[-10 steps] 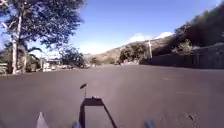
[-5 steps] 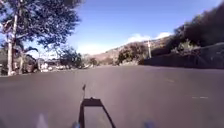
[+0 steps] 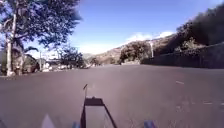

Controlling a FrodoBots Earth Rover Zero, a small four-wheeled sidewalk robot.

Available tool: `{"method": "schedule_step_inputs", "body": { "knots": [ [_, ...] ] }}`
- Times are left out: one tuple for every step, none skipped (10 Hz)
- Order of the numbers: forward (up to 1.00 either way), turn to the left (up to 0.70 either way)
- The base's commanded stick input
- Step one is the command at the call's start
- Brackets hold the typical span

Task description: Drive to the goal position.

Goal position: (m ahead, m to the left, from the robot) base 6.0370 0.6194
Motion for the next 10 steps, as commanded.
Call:
{"method": "schedule_step_inputs", "body": {
  "knots": [
    [0.70, 0.00],
    [0.70, 0.00],
    [0.70, 0.00],
    [0.70, 0.00],
    [0.70, 0.00],
    [0.70, 0.00],
    [0.70, 0.00],
    [0.70, 0.00],
    [0.70, 0.00],
    [0.70, 0.00]
  ]
}}
